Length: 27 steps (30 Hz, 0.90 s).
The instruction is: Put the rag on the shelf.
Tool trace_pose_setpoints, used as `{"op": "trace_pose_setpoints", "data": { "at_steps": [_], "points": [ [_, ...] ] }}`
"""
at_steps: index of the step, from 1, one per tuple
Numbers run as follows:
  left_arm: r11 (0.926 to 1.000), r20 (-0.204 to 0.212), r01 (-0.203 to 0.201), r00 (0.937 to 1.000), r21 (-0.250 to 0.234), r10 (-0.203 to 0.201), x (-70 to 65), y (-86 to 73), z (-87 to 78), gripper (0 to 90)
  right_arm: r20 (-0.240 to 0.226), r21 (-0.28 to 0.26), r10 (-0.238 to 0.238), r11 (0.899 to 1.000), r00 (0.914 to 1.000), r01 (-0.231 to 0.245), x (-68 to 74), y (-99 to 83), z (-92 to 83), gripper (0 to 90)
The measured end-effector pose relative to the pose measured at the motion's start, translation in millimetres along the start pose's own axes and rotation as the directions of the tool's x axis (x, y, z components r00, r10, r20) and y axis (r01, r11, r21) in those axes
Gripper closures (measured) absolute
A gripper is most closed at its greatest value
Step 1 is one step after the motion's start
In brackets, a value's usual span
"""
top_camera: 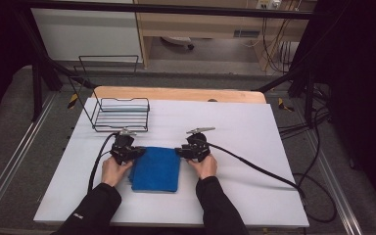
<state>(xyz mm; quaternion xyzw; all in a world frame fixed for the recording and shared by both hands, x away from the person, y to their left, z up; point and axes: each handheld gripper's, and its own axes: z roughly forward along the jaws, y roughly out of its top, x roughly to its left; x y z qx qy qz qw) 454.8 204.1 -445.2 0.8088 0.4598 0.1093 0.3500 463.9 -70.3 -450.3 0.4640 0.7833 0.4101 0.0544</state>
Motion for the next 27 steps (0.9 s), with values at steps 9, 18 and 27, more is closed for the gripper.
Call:
{"op": "trace_pose_setpoints", "data": {
  "at_steps": [9,18,27],
  "points": [
    [0.9999,0.021,0.011,0.9997,0.0,-0.011,3.1,-0.3,-0.2,82.2,-0.04,0.009,0.009,1.0,0.9991,-0.009,2.9,-4.8,4.7,77.4],
    [0.997,0.064,0.076,0.9951,-0.012,-0.075,10.2,-1.6,-1.9,83.6,-0.07,0.015,0.014,1.0,0.9974,-0.013,1.6,-1.9,2.3,84.6],
    [0.9923,0.081,0.065,0.9951,-0.105,-0.056,7.2,-4.4,-23.8,83.8,-0.095,-0.05,-0.024,0.999,0.9952,0.019,7.9,1.8,-12.2,84.9]
  ]
}}
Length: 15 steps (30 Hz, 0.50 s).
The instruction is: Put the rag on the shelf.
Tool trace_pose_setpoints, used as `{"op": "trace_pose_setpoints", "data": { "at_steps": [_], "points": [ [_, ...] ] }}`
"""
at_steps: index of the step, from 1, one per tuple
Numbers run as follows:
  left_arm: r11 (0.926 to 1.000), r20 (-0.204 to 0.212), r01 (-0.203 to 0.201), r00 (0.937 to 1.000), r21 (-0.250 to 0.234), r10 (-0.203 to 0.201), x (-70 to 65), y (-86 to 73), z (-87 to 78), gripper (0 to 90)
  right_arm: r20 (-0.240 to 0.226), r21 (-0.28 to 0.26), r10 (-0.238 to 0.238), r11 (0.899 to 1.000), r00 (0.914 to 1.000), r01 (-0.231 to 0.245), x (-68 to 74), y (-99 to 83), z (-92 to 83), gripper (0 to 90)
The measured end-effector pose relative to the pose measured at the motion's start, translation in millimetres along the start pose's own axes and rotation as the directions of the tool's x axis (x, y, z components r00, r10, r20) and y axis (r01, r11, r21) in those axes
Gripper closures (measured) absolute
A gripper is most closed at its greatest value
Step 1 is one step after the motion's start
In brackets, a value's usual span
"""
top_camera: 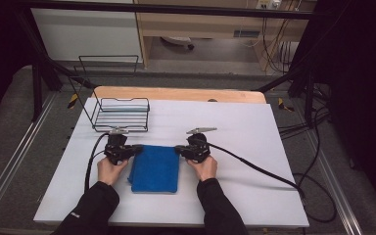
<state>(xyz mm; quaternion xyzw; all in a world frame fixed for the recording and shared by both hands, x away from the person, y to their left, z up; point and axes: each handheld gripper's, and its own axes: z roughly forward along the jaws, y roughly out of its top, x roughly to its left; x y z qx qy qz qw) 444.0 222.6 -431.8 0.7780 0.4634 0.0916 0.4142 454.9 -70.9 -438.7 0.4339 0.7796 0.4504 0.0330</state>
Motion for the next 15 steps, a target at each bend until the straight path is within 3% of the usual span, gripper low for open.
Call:
{"op": "trace_pose_setpoints", "data": {
  "at_steps": [5,10,15],
  "points": [
    [0.9975,0.007,-0.024,0.9997,-0.067,0.025,-6.7,-1.6,-15.9,83.8,-0.016,-0.06,-0.033,0.998,0.9993,0.032,8.0,3.1,-13.2,85.1],
    [0.9909,-0.005,-0.052,0.9986,-0.124,0.052,-15.7,-2.2,-27.0,83.8,-0.014,-0.086,-0.06,0.995,0.9981,0.058,11.9,3.5,-20.2,85.4],
    [0.9846,-0.011,-0.085,0.9964,-0.153,0.084,-22.7,-2.3,-36.3,83.8,-0.014,-0.124,-0.096,0.988,0.9953,0.093,17.7,4.0,-30.9,85.5]
  ]
}}
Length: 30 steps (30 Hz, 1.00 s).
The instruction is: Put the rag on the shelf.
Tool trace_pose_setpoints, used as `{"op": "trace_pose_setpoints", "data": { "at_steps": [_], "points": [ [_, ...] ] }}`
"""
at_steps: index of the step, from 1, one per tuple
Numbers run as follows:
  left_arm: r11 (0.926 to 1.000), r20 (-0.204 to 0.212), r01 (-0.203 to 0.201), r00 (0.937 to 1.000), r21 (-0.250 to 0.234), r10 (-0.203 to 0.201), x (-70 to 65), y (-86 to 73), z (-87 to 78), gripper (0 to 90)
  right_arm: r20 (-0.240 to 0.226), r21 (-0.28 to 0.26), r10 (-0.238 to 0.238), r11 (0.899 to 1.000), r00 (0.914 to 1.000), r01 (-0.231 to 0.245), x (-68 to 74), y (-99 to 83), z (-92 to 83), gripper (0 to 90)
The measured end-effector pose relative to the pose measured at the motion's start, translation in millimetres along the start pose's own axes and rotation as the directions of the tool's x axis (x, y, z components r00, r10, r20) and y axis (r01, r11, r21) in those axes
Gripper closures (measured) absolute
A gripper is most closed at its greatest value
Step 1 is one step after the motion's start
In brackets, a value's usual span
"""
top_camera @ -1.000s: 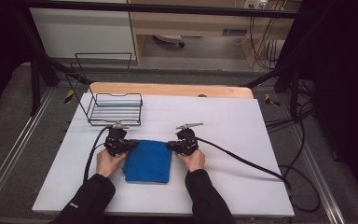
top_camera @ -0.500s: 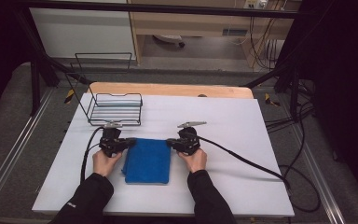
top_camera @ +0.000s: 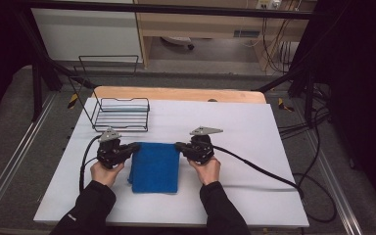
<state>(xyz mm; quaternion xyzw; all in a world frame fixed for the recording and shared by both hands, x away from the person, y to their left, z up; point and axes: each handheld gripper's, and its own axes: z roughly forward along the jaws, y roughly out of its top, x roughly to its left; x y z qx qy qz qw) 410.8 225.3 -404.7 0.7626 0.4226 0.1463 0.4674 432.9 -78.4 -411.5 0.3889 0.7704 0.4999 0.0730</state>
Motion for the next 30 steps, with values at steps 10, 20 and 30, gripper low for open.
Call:
{"op": "trace_pose_setpoints", "data": {
  "at_steps": [10,20,30],
  "points": [
    [0.9979,0.028,-0.017,0.9994,-0.062,0.019,-6.8,5.4,-17.4,83.6,-0.024,-0.097,-0.046,0.994,0.9987,0.043,10.8,5.8,-20.5,85.6],
    [0.9871,0.001,-0.067,0.9977,-0.145,0.068,-17.6,13.7,-35.5,83.5,-0.019,-0.172,-0.103,0.98,0.9945,0.098,22.4,18.6,-36.5,85.6],
    [0.9715,0.012,-0.063,0.9976,-0.228,0.067,-21.0,21.9,-53.6,83.5,-0.01,-0.251,-0.147,0.958,0.9891,0.14,34.0,32.3,-49.0,85.8]
  ]
}}
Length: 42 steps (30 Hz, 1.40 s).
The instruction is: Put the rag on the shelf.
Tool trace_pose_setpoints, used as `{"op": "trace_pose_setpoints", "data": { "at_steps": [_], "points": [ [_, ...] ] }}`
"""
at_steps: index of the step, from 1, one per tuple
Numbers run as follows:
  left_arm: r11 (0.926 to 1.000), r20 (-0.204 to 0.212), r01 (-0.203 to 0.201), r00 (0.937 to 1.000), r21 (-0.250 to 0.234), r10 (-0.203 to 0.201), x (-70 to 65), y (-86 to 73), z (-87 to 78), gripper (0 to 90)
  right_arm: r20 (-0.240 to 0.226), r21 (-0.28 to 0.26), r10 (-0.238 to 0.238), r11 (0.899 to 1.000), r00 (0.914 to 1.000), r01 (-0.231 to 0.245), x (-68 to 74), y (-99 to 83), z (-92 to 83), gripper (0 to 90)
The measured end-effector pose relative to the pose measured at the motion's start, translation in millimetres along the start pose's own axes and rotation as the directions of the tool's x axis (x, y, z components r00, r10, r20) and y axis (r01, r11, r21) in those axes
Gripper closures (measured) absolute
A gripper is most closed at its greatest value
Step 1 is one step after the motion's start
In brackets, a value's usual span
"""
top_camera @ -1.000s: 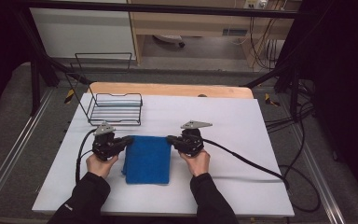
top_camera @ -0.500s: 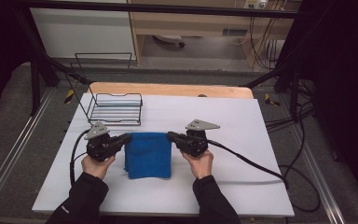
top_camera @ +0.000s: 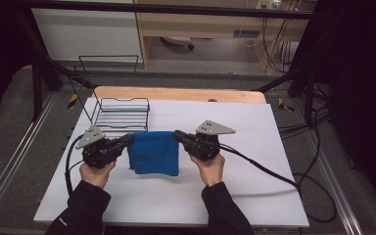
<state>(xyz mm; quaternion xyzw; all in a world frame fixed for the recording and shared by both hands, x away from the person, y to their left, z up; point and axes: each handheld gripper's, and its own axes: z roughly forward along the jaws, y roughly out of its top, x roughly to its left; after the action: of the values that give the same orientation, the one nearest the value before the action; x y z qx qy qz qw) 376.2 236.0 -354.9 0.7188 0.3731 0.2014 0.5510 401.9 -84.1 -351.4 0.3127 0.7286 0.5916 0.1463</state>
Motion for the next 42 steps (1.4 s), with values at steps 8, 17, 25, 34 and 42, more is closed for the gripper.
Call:
{"op": "trace_pose_setpoints", "data": {
  "at_steps": [8,17,25,34,42],
  "points": [
    [0.9975,-0.005,0.001,1.0,-0.07,-0.001,-2.6,9.2,-12.2,83.5,0.008,-0.054,-0.033,0.998,0.9994,0.034,7.8,10.6,-3.2,86.0],
    [0.9908,-0.018,-0.001,0.9998,-0.135,-0.002,2.0,19.7,-25.1,83.6,0.001,-0.12,-0.062,0.991,0.9981,0.061,18.4,26.4,-0.8,86.0],
    [0.9838,-0.03,0.004,0.9995,-0.179,-0.01,11.1,30.4,-32.8,83.6,0.004,-0.159,-0.085,0.984,0.9964,0.085,24.5,40.6,6.1,86.1],
    [0.9654,-0.046,0.012,0.9987,-0.261,-0.024,21.9,46.9,-42.2,83.7,0.023,-0.216,-0.124,0.968,0.992,0.126,34.8,68.8,15.6,86.1],
    [0.9428,-0.059,0.011,0.9977,-0.333,-0.033,30.3,59.2,-52.5,83.8,0.024,-0.249,-0.141,0.958,0.9898,0.142,41.5,83.3,23.4,86.1]
  ]
}}
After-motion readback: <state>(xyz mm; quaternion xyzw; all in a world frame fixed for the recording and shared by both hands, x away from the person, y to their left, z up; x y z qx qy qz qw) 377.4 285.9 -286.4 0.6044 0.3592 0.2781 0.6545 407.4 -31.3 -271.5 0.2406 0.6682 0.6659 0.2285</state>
